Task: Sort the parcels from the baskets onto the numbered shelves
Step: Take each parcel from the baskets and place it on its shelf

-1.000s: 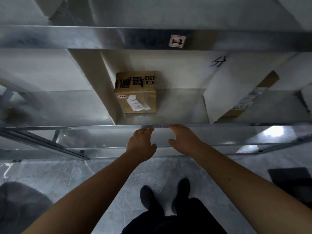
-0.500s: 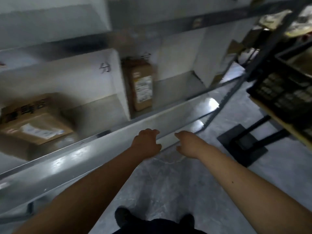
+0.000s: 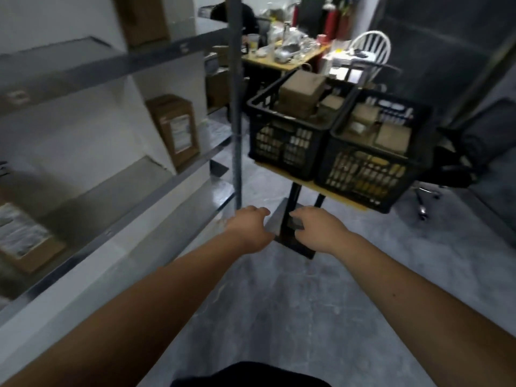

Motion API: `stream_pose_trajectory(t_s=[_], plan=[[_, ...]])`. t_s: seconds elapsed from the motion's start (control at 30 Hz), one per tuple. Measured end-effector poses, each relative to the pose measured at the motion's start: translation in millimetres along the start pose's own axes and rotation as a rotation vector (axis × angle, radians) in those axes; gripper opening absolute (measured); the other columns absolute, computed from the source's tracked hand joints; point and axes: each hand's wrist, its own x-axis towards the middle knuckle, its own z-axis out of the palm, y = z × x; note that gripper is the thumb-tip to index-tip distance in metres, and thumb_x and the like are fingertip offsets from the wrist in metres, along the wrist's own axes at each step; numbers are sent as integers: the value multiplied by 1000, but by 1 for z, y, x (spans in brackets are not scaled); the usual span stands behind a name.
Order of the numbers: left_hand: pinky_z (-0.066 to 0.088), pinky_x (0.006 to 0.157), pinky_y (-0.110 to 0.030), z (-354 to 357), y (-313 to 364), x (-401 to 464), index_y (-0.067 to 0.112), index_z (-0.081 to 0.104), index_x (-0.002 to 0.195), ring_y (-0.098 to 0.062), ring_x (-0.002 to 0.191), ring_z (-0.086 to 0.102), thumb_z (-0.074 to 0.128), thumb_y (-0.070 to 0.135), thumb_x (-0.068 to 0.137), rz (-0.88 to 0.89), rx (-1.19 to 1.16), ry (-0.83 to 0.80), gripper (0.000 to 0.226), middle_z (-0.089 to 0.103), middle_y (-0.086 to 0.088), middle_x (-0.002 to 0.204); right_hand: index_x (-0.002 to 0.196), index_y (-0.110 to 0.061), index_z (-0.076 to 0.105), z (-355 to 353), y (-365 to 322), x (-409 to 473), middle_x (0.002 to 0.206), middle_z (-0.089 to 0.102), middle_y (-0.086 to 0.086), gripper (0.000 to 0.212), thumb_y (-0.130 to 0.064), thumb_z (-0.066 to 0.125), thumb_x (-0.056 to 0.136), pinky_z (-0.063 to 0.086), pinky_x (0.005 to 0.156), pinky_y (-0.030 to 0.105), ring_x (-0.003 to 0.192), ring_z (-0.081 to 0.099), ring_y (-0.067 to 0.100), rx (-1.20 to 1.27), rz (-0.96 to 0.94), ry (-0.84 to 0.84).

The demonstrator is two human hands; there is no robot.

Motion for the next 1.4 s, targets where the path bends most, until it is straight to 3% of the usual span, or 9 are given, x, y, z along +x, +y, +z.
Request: stream_pose_trajectory(t_s=[0.23,0.37,0.53,0.67,0.8,0.9,1.07,1.33,1.4], plan=[[48,107,-43,-2,84,68,28,47,152,-30,136,47,67,43,93,161,42,-43,64,50,-6,146,141,-23,62,-34,80,2,139,61,5,45,-29,63,96,56,93,40,118,60,26,171,193,122],[49,106,-44,-6,116,118,30,48,151,-27,134,50,67,46,92,244,67,-51,64,53,-3,146,150,-22,54,-55,115,18,149,56,2,53,-30,63,99,51,105,41,130,56,25,209,240,149],[50,108,-46,-24,154,194,29,45,154,-25,135,49,66,43,94,382,69,-61,65,51,-2,146,148,-21,56,-88,156,59,141,59,2,52,-32,66,98,54,97,38,119,60,23,234,297,158],[52,104,-46,-44,178,257,33,53,146,-23,127,54,65,44,93,500,50,-62,56,54,2,135,133,-21,67,-116,184,95,125,68,3,37,-27,68,96,58,93,44,109,65,23,283,356,237],[49,108,-43,-60,201,309,31,51,150,-21,133,50,63,44,96,610,54,-30,56,54,4,143,144,-19,60,-138,207,132,134,65,3,47,-24,65,98,56,95,37,114,63,22,303,423,336],[52,104,-44,-64,217,344,33,56,145,-21,130,53,64,45,93,664,55,-14,54,57,5,137,136,-16,65,-148,222,154,123,68,4,38,-21,62,99,56,87,36,105,65,22,324,453,394],[52,106,-42,-71,236,394,31,53,148,-20,132,53,65,45,94,623,19,-78,57,54,2,146,150,-18,55,-162,252,184,148,58,6,50,-24,60,101,48,104,33,130,57,23,341,490,424],[51,107,-43,-54,270,477,25,48,153,-26,134,52,71,37,90,445,54,-221,68,49,-6,150,148,-21,56,-184,306,253,145,59,4,50,-26,64,99,53,101,37,125,59,22,378,496,332],[58,96,-45,-50,276,498,21,53,145,-26,118,62,71,36,81,372,5,-267,68,59,-8,137,146,-20,59,-190,323,275,143,62,4,49,-24,64,97,52,98,33,123,60,21,401,482,344]])
